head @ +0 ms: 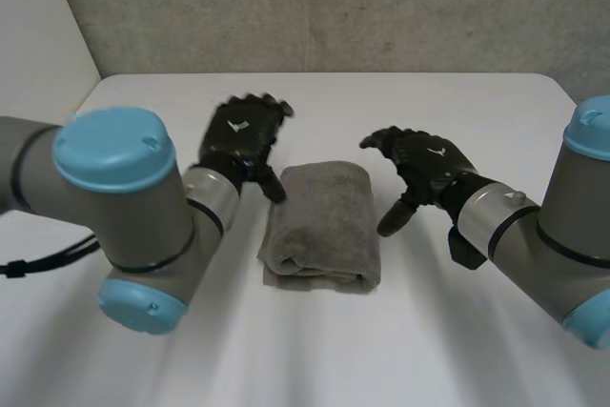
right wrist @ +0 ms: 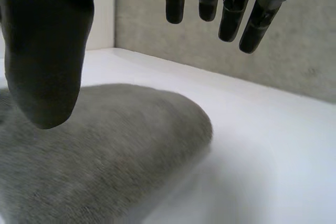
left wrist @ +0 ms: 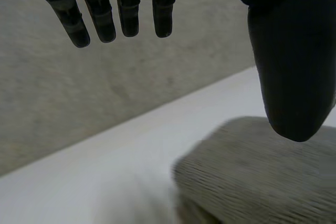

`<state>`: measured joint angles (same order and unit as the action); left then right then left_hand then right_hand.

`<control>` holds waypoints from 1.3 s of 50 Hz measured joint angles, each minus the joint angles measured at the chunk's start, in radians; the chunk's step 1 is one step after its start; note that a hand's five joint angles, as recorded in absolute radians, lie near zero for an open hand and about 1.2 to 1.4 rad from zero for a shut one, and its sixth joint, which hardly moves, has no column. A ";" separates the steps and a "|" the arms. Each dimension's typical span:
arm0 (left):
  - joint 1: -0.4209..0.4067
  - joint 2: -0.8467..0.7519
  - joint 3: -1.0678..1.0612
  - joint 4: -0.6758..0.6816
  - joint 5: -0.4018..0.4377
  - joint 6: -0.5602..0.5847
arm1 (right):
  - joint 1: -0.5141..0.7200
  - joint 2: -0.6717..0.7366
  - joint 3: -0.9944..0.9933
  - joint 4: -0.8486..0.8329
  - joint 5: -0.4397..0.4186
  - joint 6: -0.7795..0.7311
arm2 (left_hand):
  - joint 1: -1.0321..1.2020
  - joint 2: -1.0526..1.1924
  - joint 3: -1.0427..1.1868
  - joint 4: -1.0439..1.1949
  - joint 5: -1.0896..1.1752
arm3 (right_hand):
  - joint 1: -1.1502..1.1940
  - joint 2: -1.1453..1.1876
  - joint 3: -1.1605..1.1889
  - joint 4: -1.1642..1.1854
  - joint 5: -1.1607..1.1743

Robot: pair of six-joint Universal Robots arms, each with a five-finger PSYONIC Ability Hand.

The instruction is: Fold the towel.

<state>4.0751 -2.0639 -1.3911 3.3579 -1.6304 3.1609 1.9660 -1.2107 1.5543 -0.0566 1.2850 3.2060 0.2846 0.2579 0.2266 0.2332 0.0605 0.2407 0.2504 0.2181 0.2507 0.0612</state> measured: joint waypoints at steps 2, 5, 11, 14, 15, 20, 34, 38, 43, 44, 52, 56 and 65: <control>-0.010 -0.014 -0.006 -0.002 0.015 -0.003 | -0.010 0.038 -0.011 -0.001 0.001 0.009 | 0.000 0.000 0.000 0.000 0.000 | 0.000 0.000 0.000 0.000 0.000; -0.020 -0.042 -0.024 -0.004 0.031 0.000 | -0.014 0.130 -0.043 -0.001 0.008 0.011 | 0.000 0.000 0.000 0.000 0.000 | -0.001 0.000 0.000 0.000 0.000; -0.015 -0.095 -0.046 -0.004 0.034 0.027 | -0.004 0.260 -0.093 -0.001 0.016 0.000 | 0.000 0.000 0.000 0.000 0.000 | -0.001 0.000 0.000 0.000 0.000; 0.000 -0.130 -0.049 -0.004 0.032 0.052 | 0.001 0.310 -0.118 -0.001 0.017 -0.004 | 0.000 0.000 0.000 0.000 0.000 | -0.011 0.000 0.000 0.000 0.000; 0.006 -0.144 -0.049 -0.005 0.030 0.064 | 0.002 0.324 -0.125 -0.001 0.017 -0.005 | 0.000 0.000 0.000 0.000 0.000 | -0.016 0.000 0.000 0.000 0.000; 0.024 -0.186 -0.042 -0.004 0.025 0.097 | 0.003 0.350 -0.142 -0.005 0.016 -0.008 | 0.000 0.000 0.000 0.000 -0.004 | -0.029 0.000 0.000 0.000 0.000; 0.024 -0.170 -0.032 -0.007 0.022 0.102 | 0.008 0.307 -0.140 0.001 0.080 -0.076 | 0.000 0.000 0.000 0.000 -0.010 | -0.029 0.000 0.000 0.000 0.000; 0.024 -0.107 -0.027 -0.009 0.023 0.100 | 0.010 0.235 -0.138 0.007 0.091 -0.094 | 0.000 0.000 0.000 0.000 -0.010 | -0.029 0.000 0.000 0.000 0.000; 0.028 0.028 0.002 -0.030 0.020 0.099 | 0.001 0.091 -0.150 0.023 0.115 -0.101 | 0.000 0.000 0.000 0.000 -0.010 | -0.029 0.000 0.000 0.000 0.000; 0.028 0.039 0.007 -0.034 0.019 0.099 | 0.000 0.075 -0.153 0.025 0.120 -0.101 | 0.000 0.000 0.000 0.000 -0.010 | -0.029 0.000 0.000 0.000 0.000; 0.080 0.167 0.127 -0.181 -0.074 0.102 | -0.026 -0.088 -0.228 0.050 0.244 -0.125 | 0.000 -0.001 0.000 0.000 -0.010 | -0.029 0.000 0.000 0.000 0.000; 0.107 0.183 0.179 -0.253 -0.128 0.101 | -0.042 -0.113 -0.267 0.061 0.287 -0.153 | 0.000 -0.001 0.000 0.000 -0.010 | -0.029 0.000 0.000 0.000 0.000; 0.129 0.186 0.197 -0.282 -0.149 0.097 | -0.052 -0.107 -0.294 0.089 0.290 -0.175 | 0.000 -0.001 0.000 0.000 -0.010 | -0.029 0.000 0.000 0.000 0.000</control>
<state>4.2044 -1.8777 -1.1941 3.0761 -1.7793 3.2580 1.9136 -1.3181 1.2600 0.0320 1.5745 3.0309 0.2845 0.2572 0.2266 0.2332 0.0506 0.2115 0.2502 0.2181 0.2507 0.0611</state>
